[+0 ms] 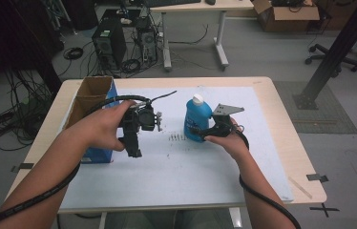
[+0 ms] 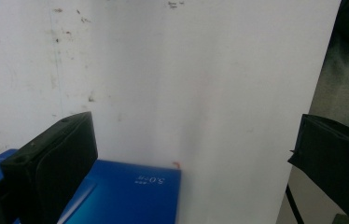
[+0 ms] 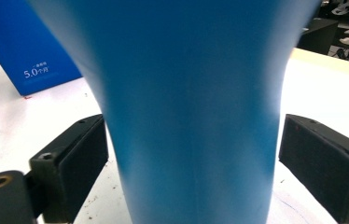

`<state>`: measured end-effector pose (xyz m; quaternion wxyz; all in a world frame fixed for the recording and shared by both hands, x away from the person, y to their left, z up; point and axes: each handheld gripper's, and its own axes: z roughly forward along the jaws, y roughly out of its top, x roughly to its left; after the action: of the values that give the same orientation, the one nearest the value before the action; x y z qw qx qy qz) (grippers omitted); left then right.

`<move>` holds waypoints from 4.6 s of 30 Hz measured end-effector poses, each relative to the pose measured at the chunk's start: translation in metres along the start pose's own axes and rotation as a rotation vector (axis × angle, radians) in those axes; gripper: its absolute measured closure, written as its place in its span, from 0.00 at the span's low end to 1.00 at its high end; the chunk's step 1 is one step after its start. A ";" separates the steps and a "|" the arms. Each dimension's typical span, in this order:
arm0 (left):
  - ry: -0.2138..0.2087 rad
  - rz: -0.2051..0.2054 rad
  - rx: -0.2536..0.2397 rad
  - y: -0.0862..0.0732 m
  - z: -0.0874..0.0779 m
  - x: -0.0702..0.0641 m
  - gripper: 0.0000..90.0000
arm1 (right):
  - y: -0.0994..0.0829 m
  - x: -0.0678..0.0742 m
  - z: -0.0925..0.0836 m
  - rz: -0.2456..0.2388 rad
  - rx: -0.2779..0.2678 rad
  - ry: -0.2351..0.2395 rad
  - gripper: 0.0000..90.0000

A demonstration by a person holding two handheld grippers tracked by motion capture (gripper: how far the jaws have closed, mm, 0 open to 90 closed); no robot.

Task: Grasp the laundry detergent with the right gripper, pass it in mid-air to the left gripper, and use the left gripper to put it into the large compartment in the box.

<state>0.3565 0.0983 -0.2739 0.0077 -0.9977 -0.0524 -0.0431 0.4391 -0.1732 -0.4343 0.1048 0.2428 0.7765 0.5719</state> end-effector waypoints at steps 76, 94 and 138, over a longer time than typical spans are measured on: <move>0.015 -0.010 0.001 0.003 -0.010 0.002 0.00 | 0.030 0.012 -0.023 -0.115 -0.110 0.040 0.52; 0.028 -0.007 -0.018 0.007 -0.035 0.006 0.00 | 0.073 0.041 -0.071 -0.286 -0.029 0.207 0.52; -0.039 0.055 -0.056 0.034 -0.049 -0.005 0.00 | 0.038 0.084 -0.050 -0.335 -0.064 0.453 0.51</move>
<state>0.3506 0.0628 -0.2257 -0.0201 -0.9992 -0.0238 -0.0249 0.3550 -0.1644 -0.3727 0.0291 -0.0263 0.7911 0.6104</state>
